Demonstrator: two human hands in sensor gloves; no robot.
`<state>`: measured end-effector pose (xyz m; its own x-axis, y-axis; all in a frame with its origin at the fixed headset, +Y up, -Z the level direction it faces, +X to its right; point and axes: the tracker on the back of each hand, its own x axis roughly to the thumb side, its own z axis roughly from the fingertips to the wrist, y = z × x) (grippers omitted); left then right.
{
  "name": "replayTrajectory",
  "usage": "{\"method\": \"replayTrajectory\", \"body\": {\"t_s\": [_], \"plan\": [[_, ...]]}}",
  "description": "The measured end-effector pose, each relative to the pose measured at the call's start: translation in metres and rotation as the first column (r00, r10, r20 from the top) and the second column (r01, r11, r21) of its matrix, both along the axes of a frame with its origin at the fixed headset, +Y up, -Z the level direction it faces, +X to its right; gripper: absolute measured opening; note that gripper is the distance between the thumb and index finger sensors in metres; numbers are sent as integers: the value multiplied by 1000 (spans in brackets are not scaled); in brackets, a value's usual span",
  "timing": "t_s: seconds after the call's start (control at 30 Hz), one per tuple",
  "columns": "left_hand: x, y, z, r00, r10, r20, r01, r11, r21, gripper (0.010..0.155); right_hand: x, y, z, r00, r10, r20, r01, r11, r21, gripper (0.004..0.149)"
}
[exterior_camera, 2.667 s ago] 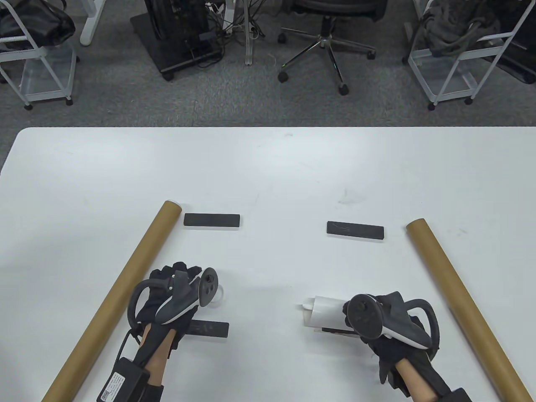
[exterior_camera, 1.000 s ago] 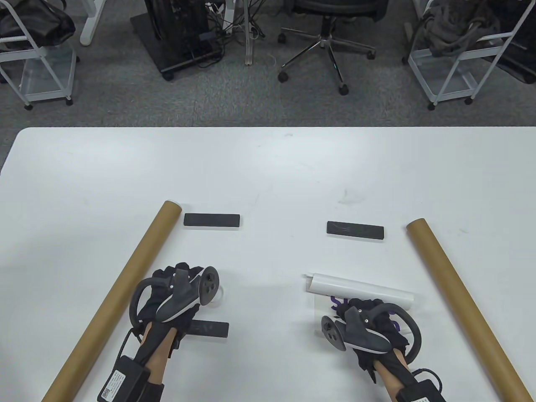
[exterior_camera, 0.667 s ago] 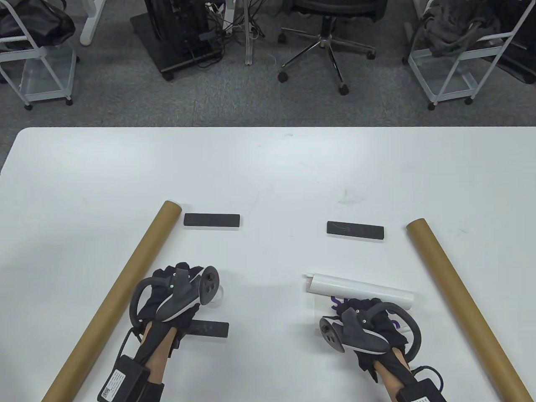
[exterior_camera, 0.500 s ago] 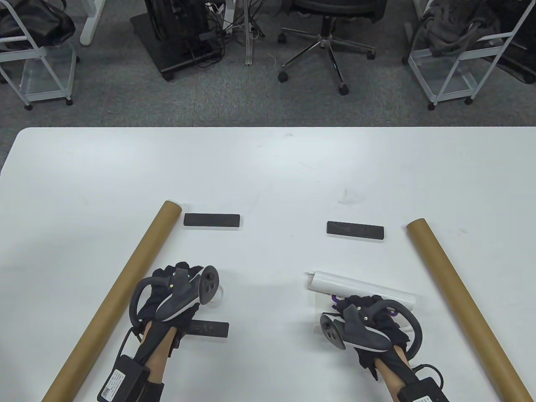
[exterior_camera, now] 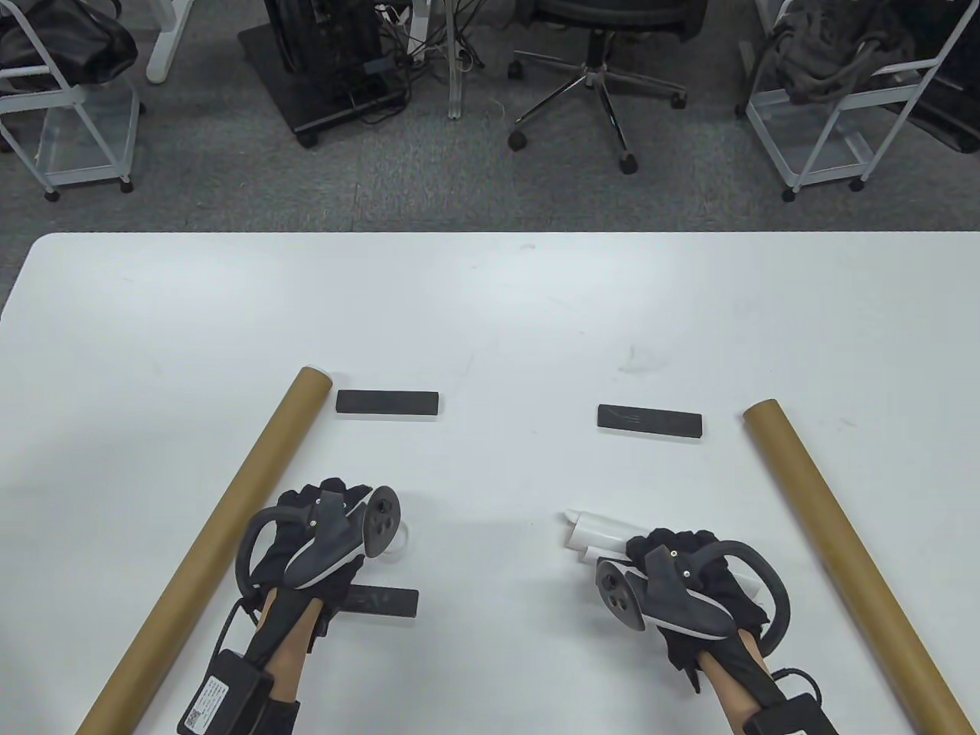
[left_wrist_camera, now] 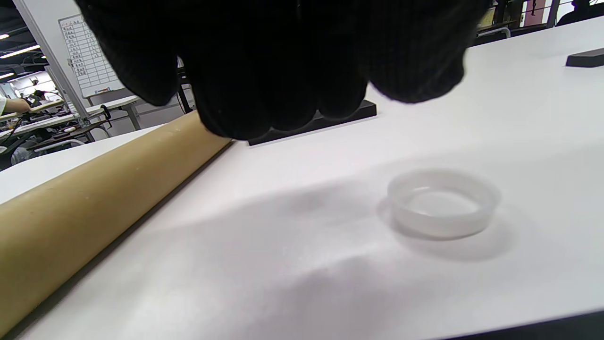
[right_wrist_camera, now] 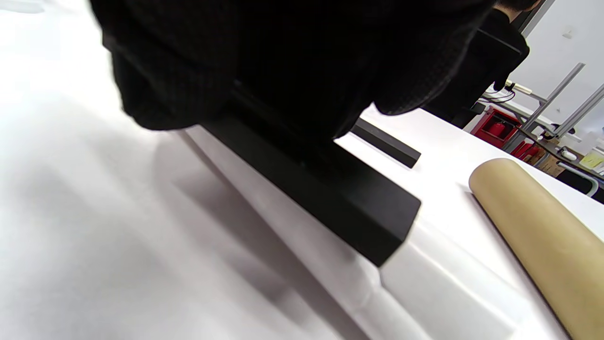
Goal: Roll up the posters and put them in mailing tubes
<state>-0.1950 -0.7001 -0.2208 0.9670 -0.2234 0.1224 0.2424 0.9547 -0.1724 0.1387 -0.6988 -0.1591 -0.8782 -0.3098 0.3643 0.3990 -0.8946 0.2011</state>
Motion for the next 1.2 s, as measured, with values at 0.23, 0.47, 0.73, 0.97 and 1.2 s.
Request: {"method": "replayTrajectory", "body": {"t_s": [0.23, 0.47, 0.73, 0.97, 1.2], "plan": [[0, 0, 1, 1000, 4, -1, -4, 1000, 5, 56, -7, -15, 8, 1000, 0, -9, -1, 998, -70, 65], [0, 0, 2, 1000, 4, 1, -4, 1000, 2, 56, -13, -36, 7, 999, 36, 19, -34, 994, -108, 65], [-1, 0, 3, 1000, 8, -1, -8, 1000, 6, 56, -13, -39, 5, 998, 8, 68, -1, 994, -110, 65], [0, 0, 3, 1000, 10, 5, -10, 1000, 11, 56, 8, 5, -1, 987, -92, 129, 90, 996, 23, 62], [0, 0, 3, 1000, 10, 4, -10, 1000, 9, 56, 29, -4, -6, 981, -90, 169, 87, 996, 25, 69]]}}
